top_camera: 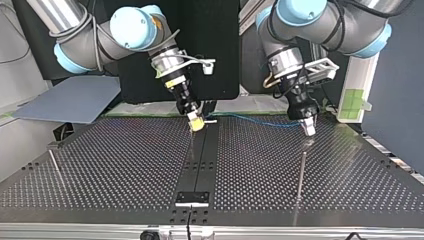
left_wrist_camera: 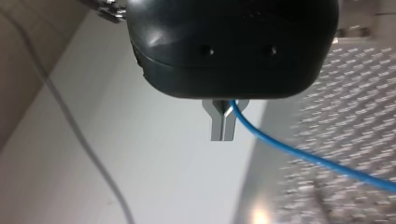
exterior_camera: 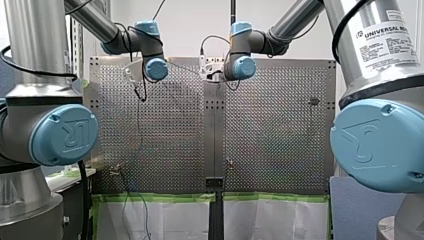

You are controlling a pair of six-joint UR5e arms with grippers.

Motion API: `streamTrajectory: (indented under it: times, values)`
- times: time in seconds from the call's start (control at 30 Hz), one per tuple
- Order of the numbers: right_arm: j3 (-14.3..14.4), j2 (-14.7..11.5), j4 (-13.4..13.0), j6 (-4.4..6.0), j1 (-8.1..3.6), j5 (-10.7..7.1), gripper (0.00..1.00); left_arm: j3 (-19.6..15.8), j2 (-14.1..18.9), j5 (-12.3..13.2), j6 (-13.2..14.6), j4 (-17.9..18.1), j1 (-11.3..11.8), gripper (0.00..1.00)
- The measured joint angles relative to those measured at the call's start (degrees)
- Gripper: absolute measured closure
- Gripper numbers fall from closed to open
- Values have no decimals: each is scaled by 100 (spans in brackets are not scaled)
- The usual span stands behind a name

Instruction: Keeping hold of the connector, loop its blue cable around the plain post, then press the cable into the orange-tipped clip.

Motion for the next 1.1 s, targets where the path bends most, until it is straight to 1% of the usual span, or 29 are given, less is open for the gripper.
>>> streamTrajectory:
  times: [0.2,0.3,0.4,0.53,0.7,0.97,1.1]
  values:
    - [-235,23,95,72,-49,-80,100,313,324,322,-11,-328,326,100]
    - [-374,56,110,94,-68,-127,100,436,370,502,-14,-508,506,100]
    - [-528,149,141,92,-77,-177,100,553,309,685,-14,-692,690,100]
    - [-735,297,161,64,-59,-197,100,658,268,904,-20,-909,908,100]
    - [-967,385,82,72,-48,-223,100,801,154,1184,-71,-1189,1176,100]
    - [-1225,457,-34,86,-61,-253,100,972,-40,1413,-135,-1595,1341,100]
    - [-1297,516,-92,92,-74,-268,100,1172,-241,1615,-253,-1710,1520,100]
